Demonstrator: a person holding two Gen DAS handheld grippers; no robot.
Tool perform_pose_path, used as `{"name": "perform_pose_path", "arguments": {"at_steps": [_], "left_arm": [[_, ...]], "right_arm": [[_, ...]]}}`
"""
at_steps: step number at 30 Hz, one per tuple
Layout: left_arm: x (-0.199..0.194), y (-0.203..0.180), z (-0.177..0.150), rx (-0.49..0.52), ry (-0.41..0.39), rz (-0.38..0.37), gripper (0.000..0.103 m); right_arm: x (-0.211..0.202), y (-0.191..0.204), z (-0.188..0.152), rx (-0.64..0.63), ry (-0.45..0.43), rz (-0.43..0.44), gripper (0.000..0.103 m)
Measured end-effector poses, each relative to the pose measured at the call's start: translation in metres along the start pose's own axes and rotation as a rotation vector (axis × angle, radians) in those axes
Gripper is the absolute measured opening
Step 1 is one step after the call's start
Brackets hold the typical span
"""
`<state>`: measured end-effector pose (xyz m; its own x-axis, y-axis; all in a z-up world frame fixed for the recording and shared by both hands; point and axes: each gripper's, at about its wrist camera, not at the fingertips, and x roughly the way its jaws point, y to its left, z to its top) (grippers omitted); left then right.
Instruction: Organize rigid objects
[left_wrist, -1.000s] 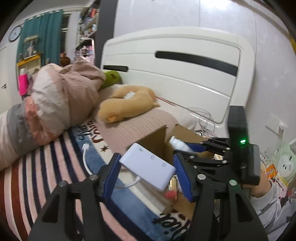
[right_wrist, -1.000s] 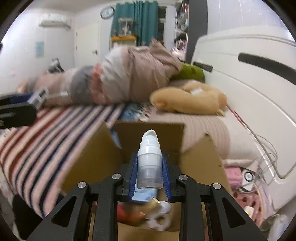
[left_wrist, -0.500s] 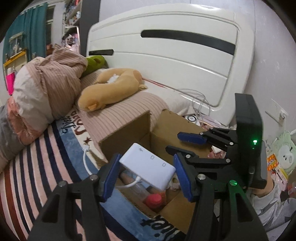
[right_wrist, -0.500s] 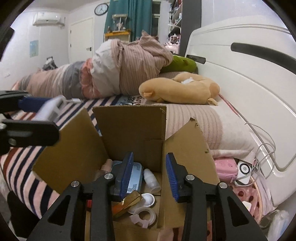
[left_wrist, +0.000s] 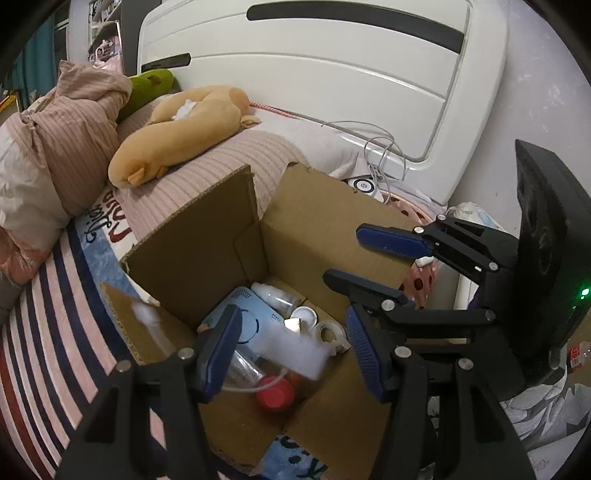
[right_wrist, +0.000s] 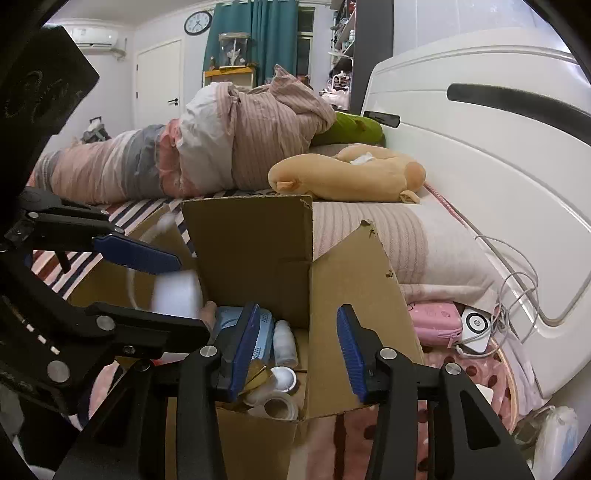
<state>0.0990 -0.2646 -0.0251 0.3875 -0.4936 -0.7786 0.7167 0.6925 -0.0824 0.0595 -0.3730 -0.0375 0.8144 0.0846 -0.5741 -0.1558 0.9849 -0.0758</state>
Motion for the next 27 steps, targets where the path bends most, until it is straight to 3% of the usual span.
{"name": "perform_pose_path", "arguments": {"at_steps": [7,11,15,17,23,27], "left_arm": [[-0.015,0.008,-0.003,-0.036,-0.044,0.002,0.057],[-0.036,0.013,-0.01,-0.059,-0.103,0.038,0.068],[-0.066,0.02,-0.023,-0.101,-0.189,0.102,0.081],[-0.082,0.024,-0.032,-0.125,-0.233,0.145,0.083],[-0.125,0.042,-0.062,-0.24,-0.34,0.285,0.089],[-0.144,0.055,-0.084,-0.331,-0.396,0.385,0.102]], "right_arm": [[-0.004,-0.001,0.0,0.006,-0.01,0.004,0.039],[-0.009,0.002,0.002,0.005,-0.022,0.03,0.041],[-0.017,0.01,0.008,-0.002,-0.059,0.085,0.052],[-0.021,0.015,0.013,-0.013,-0.081,0.116,0.054],[-0.035,0.035,0.028,-0.062,-0.154,0.193,0.075],[-0.043,0.045,0.034,-0.083,-0.209,0.243,0.092]]}}
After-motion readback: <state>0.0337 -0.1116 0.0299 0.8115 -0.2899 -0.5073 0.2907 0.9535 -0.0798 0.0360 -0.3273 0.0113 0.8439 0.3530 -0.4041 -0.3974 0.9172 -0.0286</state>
